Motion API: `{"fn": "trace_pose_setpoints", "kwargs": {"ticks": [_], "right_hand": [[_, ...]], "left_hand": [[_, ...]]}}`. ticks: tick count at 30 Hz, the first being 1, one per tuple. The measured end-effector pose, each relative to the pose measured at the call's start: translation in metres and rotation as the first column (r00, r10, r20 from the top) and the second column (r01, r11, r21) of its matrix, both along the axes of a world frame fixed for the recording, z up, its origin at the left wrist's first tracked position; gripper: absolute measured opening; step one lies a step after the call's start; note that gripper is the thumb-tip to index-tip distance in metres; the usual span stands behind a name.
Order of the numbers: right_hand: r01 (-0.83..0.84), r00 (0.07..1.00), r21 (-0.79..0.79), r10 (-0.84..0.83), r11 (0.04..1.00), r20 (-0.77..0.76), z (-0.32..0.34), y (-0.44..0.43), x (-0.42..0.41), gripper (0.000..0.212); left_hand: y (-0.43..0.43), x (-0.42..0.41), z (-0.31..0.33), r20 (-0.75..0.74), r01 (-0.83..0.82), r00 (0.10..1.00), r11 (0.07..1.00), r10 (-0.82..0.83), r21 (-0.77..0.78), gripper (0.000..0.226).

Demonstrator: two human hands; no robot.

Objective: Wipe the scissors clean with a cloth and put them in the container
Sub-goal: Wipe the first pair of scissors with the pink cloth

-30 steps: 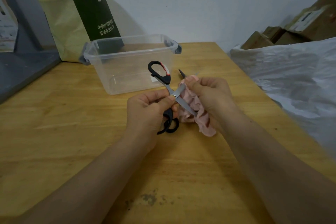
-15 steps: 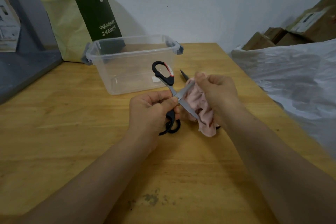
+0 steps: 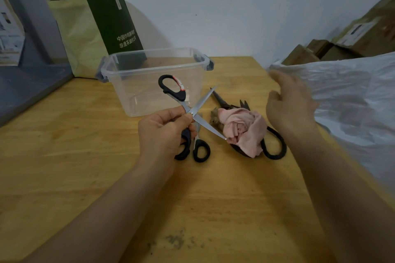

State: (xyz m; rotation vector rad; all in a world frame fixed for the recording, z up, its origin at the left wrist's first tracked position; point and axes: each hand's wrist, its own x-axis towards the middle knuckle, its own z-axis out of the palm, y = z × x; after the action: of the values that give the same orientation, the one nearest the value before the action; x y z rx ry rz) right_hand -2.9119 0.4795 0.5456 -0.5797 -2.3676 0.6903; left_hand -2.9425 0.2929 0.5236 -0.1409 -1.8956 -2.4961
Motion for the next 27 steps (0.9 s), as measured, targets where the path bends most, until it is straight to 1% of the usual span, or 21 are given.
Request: {"fn": "trace_pose_setpoints", "kwargs": {"ticks": [1,2,3,4,5,6,7,8,9,10,11,12,13,15,17,18,20,22,25,26,27], "right_hand": [[-0.102,0.990,0.030,0.104,0.994,-0.091,0.002,-0.005,0.002,0.033],[-0.229,0.965,0.028,0.231,0.973,-0.123,0.004,-0.010,0.005,0.026],[-0.321,0.945,0.019,0.321,0.947,-0.057,0.006,-0.015,0.007,0.020],[-0.370,0.927,0.055,0.364,0.927,0.094,0.005,-0.020,0.008,0.021],[-0.391,0.900,0.158,0.340,0.907,0.273,0.004,-0.022,0.009,0.025],[-0.389,0.878,0.258,0.271,0.884,0.395,0.000,-0.020,0.006,0.025],[-0.366,0.885,0.323,0.220,0.873,0.410,-0.001,-0.019,0.003,0.020],[-0.331,0.916,0.348,0.210,0.877,0.342,-0.001,-0.018,0.002,0.016],[-0.275,0.954,0.328,0.214,0.904,0.211,-0.001,-0.017,0.003,0.016],[-0.224,0.974,0.264,0.223,0.938,0.031,0.000,-0.016,0.003,0.015],[-0.196,0.967,0.172,0.219,0.965,-0.127,0.001,-0.016,0.004,0.010],[-0.211,0.948,0.067,0.221,0.975,-0.229,0.004,-0.016,0.004,0.002],[-0.252,0.936,-0.036,0.234,0.967,-0.263,0.005,-0.019,0.005,0.008],[-0.348,0.926,-0.235,0.294,0.907,-0.237,0.003,-0.027,0.005,0.016],[-0.410,0.911,-0.372,0.358,0.833,-0.204,0.002,-0.035,0.005,0.015],[-0.439,0.898,-0.451,0.383,0.777,-0.214,0.003,-0.039,0.005,0.011],[-0.508,0.856,-0.597,0.443,0.622,-0.267,0.005,-0.046,0.009,0.002],[-0.547,0.823,-0.656,0.477,0.520,-0.309,0.004,-0.046,0.010,0.007],[-0.560,0.796,-0.720,0.509,0.410,-0.329,0.001,-0.046,0.009,0.018],[-0.562,0.790,-0.727,0.517,0.395,-0.330,0.001,-0.047,0.009,0.016],[-0.572,0.783,-0.717,0.525,0.398,-0.333,0.000,-0.048,0.009,0.013]], "left_hand": [[-0.001,-0.001,-0.001,-0.002,-0.007,1.000,1.000,0.007,-0.006,0.012],[-0.001,-0.002,-0.001,-0.004,-0.013,1.000,1.000,0.013,-0.015,0.014],[-0.002,-0.002,-0.001,-0.007,-0.016,1.000,1.000,0.016,-0.024,0.015],[-0.002,-0.002,-0.001,-0.012,-0.018,1.000,0.999,0.018,-0.032,0.016],[-0.002,-0.002,-0.001,-0.017,-0.019,1.000,0.999,0.018,-0.036,0.017],[-0.002,-0.003,-0.001,-0.021,-0.019,1.000,0.999,0.018,-0.037,0.017],[-0.002,-0.003,-0.001,-0.025,-0.018,1.000,0.999,0.018,-0.037,0.018],[-0.002,-0.003,-0.001,-0.032,-0.017,0.999,0.999,0.016,-0.039,0.017],[-0.002,-0.002,-0.001,-0.044,-0.014,0.999,0.999,0.012,-0.045,0.016],[-0.002,-0.002,-0.001,-0.063,-0.013,0.998,0.998,0.010,-0.056,0.014],[-0.002,-0.001,-0.001,-0.085,-0.016,0.996,0.997,0.010,-0.069,0.012],[-0.001,0.000,-0.001,-0.108,-0.022,0.994,0.996,0.013,-0.083,0.011],[-0.001,0.001,-0.001,-0.131,-0.026,0.991,0.995,0.014,-0.094,0.011],[0.001,0.003,-0.002,-0.173,-0.025,0.985,0.994,0.007,-0.102,0.012],[0.002,0.005,-0.002,-0.201,-0.014,0.980,0.994,-0.008,-0.106,0.015],[0.002,0.006,-0.002,-0.206,-0.006,0.978,0.995,-0.016,-0.102,0.015],[0.002,0.007,-0.002,-0.201,-0.005,0.979,0.996,-0.014,-0.094,0.013],[0.003,0.006,-0.004,-0.200,-0.017,0.980,0.994,-0.004,-0.104,0.013],[0.003,0.005,-0.004,-0.183,-0.012,0.983,0.995,-0.006,-0.096,0.020],[0.002,0.005,-0.004,-0.180,-0.012,0.984,0.996,-0.005,-0.094,0.022],[0.002,0.006,-0.003,-0.182,-0.006,0.983,0.995,-0.012,-0.096,0.022]]}}
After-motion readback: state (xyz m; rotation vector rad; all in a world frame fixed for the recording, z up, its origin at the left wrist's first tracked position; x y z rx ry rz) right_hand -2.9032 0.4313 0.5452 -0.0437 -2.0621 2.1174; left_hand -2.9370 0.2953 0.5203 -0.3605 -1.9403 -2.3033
